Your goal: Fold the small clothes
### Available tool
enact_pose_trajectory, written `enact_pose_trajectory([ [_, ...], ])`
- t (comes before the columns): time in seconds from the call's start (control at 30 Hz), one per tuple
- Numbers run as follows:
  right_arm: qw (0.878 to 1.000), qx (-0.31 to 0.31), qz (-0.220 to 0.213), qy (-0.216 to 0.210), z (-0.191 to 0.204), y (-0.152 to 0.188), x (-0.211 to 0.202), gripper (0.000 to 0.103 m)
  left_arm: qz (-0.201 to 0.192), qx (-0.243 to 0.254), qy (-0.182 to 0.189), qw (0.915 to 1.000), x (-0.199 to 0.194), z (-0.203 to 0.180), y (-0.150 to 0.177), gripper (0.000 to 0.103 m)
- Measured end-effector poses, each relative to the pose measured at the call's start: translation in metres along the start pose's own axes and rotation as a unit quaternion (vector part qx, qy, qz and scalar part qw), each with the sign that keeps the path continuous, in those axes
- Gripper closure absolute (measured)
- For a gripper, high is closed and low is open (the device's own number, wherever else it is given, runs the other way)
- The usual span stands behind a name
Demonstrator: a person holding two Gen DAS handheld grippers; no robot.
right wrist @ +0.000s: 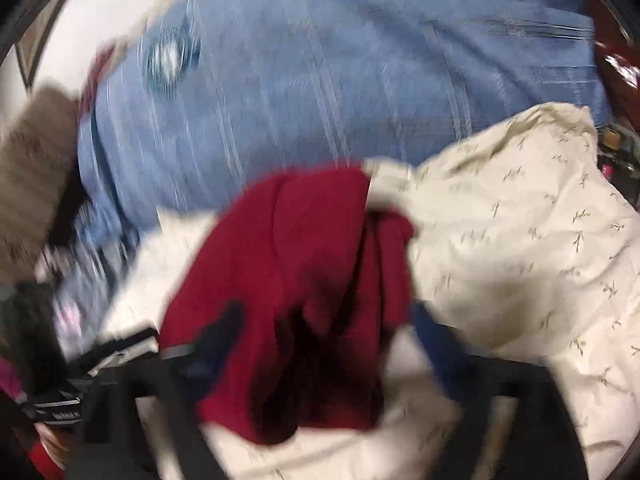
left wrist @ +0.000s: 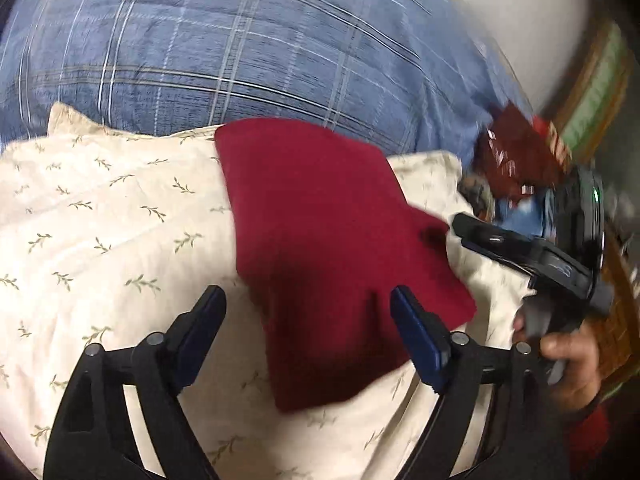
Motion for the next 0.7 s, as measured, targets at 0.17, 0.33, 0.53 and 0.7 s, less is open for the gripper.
enact_pose_trajectory([
  [0.17, 0.997, 0.026, 0.071, -0.024, -0.008, -0.001, 0.051, 0.001, 0.040, -0.040, 0.019, 0.9982, 0.039, 0.017, -0.008, 0.018],
  [0.33, 0.991, 0.056, 0.093, -0.077, -0.010, 0.003, 0.087, 0.003, 0.053, -0.091, 0.073, 0.9918, 0.067, 0.025, -0.010, 0.006],
  [0.53, 0.991, 0.060, 0.081, -0.093, 0.003, 0.000, 0.075, 0.039, 0.069, -0.106, 0.089, 0.9880, 0.068, 0.021, -0.015, 0.019],
  [0.7, 0.978, 0.102, 0.078, -0.164, 0.019, -0.002, 0.039, 0.050, 0.065, -0.108, 0.108, 0.9861, 0.025, 0.018, -0.018, 0.033],
])
Point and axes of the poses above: each gripper's, at about its wrist camera, not at the fingertips, and x roughly the way its jaws point, z to its left, y to its underside, the point moved 6 cm from there along x, roughly the way its jaws point, and after that the axes turned 6 degrees about y, right-handed, at the moved point
